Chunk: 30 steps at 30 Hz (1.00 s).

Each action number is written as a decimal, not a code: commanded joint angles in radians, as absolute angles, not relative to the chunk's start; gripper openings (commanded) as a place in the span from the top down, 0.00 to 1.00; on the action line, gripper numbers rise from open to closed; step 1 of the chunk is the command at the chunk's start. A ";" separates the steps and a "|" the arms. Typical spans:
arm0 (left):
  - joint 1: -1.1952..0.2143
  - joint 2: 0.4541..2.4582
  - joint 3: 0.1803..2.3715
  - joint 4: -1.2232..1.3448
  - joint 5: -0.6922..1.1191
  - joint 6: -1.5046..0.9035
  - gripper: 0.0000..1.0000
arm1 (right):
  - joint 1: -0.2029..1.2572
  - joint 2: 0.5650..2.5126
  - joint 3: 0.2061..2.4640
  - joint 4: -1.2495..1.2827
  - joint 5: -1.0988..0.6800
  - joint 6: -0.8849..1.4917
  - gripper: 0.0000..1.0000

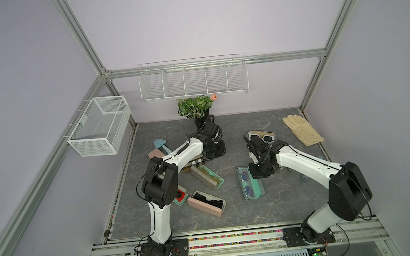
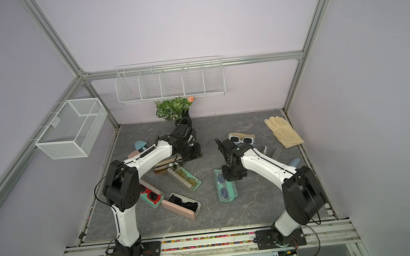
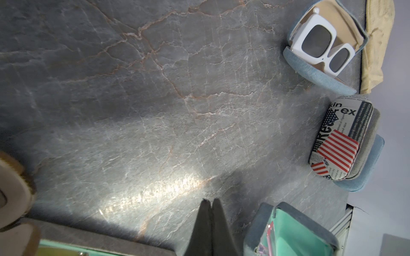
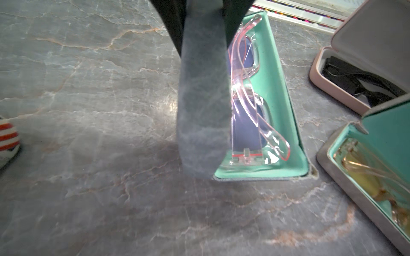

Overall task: Close the glasses case
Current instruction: Move the glasses case to the center of the board.

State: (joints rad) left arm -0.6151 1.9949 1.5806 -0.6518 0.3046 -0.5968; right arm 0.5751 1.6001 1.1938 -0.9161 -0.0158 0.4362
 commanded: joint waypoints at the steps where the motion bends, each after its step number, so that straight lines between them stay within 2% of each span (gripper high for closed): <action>1: -0.611 1.999 1.580 -0.644 0.314 -0.589 1.00 | 0.541 1.656 1.268 -0.937 -0.018 0.384 0.76; 14: -0.609 2.004 1.572 -0.646 0.314 -0.589 1.00 | 0.441 1.881 1.516 -1.001 -0.030 0.333 0.75; 30: -0.609 2.020 1.558 -0.622 0.332 -0.600 1.00 | 0.433 1.925 1.603 -1.040 -0.042 0.347 0.67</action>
